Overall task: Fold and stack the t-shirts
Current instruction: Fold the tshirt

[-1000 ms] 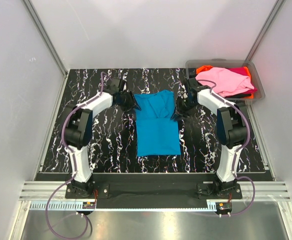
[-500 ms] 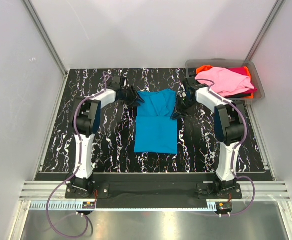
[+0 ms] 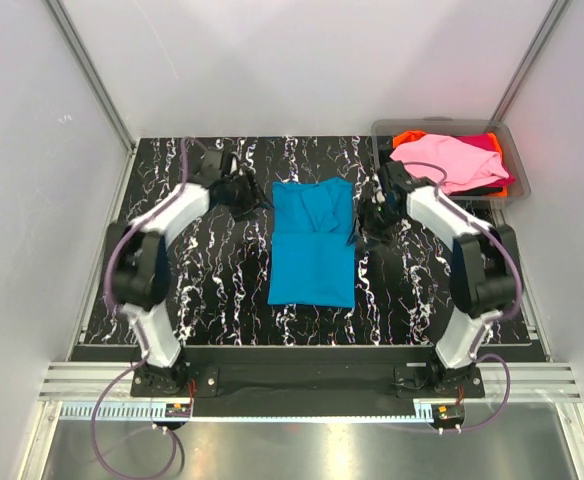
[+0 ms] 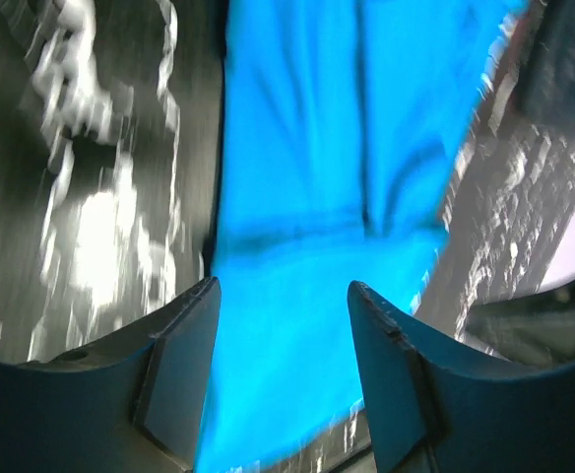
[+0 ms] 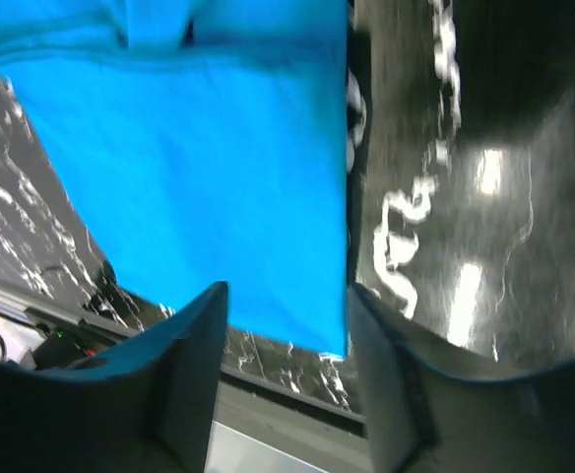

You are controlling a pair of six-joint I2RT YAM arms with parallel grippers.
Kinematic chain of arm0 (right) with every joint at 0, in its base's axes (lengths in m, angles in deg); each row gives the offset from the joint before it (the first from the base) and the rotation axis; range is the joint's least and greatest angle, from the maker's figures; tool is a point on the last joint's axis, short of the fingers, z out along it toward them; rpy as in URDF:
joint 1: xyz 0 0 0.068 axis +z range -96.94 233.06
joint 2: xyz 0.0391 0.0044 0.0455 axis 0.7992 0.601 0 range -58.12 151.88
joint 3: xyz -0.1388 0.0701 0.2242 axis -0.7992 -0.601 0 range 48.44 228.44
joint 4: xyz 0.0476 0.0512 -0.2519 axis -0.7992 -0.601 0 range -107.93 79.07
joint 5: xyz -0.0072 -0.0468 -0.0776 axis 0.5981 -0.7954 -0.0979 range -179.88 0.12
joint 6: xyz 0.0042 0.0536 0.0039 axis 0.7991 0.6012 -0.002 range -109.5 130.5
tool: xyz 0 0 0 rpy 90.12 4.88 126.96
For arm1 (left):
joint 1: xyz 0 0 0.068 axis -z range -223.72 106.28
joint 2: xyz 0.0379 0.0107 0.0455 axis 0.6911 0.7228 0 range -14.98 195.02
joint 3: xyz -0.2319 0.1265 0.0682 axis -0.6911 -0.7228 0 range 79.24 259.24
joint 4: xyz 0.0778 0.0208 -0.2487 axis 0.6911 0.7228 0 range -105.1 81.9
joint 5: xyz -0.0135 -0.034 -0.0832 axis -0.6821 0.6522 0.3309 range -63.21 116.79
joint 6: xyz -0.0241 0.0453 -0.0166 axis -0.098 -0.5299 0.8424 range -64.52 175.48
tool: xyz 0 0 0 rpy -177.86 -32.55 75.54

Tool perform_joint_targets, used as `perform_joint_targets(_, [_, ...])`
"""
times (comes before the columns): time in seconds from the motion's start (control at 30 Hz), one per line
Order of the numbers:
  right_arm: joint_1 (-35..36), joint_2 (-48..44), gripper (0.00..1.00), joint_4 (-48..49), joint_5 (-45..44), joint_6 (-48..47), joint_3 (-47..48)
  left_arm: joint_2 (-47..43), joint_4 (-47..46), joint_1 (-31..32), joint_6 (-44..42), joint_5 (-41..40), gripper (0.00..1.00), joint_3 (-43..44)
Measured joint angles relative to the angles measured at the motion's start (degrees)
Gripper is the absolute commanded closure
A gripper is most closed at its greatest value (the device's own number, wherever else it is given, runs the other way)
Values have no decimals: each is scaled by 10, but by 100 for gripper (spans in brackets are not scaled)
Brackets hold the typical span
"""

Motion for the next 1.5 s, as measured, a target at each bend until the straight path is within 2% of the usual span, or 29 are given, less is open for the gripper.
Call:
perform_joint_targets(0.13, [0,-96,34,5,-5,18,-86,-206,7,27,11,-47,41,-130])
perform_joint_targets(0.27, [0,-184,33,55,13,72,-201,-358,-21,110,78,-89,41,-278])
perform_joint_targets(0.4, [7,-273,32,105,25,157,-323,-433,-68,200,206,-111,40,-461])
perform_joint_targets(0.53, [26,-344,32,162,24,243,-408,-483,-87,236,327,-151,35,-579])
perform_joint_targets(0.67, [35,-406,34,236,23,340,-502,-504,-125,253,408,-191,35,-599])
perform_joint_targets(0.8, [42,-428,37,257,13,412,-558,-494,-174,267,477,-215,36,-602])
perform_joint_targets(1.17, [85,-412,46,310,-28,513,-578,-436,-204,284,599,-231,45,-617])
perform_joint_targets(1.5, [114,-396,51,352,-53,580,-590,-391,-229,288,661,-232,52,-608])
